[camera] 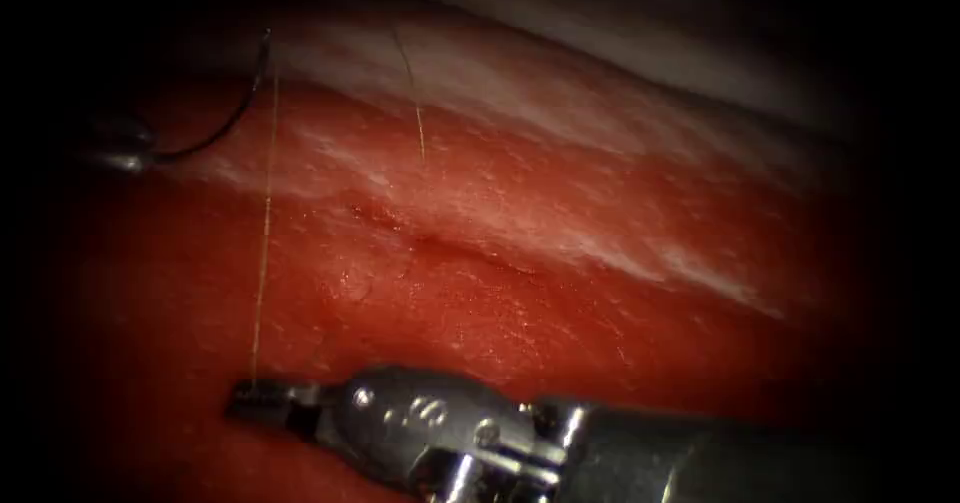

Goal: Wound Closure

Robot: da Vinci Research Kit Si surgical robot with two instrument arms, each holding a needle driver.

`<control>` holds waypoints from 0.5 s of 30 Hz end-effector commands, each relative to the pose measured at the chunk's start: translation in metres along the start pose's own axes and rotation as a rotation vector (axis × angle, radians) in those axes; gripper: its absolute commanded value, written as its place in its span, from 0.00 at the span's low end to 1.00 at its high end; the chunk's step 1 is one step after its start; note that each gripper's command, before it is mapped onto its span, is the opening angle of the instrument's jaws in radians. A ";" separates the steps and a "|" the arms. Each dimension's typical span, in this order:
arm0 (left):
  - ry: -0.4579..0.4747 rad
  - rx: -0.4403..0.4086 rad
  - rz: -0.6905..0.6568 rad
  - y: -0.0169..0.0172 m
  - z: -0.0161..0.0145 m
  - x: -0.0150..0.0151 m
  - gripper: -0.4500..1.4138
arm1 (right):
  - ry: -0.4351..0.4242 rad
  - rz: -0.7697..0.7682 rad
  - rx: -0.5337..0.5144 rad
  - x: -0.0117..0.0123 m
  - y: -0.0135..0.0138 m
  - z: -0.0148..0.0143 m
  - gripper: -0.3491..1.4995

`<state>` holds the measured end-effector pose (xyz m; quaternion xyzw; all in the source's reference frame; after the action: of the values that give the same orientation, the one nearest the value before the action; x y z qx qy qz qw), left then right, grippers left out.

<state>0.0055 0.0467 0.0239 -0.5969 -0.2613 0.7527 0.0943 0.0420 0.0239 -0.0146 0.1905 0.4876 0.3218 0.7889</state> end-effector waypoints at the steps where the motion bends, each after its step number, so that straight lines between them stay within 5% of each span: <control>1: 0.001 0.008 -0.005 -0.0001 -0.0001 -0.0004 0.05 | 0.017 -0.015 -0.008 0.0003 0.0012 0.0004 0.64; 6: -0.009 0.037 -0.038 0.0000 -0.0045 0.0006 0.05 | 0.030 -0.040 -0.048 -0.0005 0.0038 -0.0005 0.78; 15: -0.008 0.076 -0.049 0.0000 -0.0063 0.0007 0.05 | 0.025 -0.069 -0.151 -0.0028 0.0079 -0.0011 0.73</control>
<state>0.0118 0.0493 0.0216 -0.5831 -0.2467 0.7624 0.1337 0.0369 0.0272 -0.0089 0.1091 0.4763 0.3326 0.8066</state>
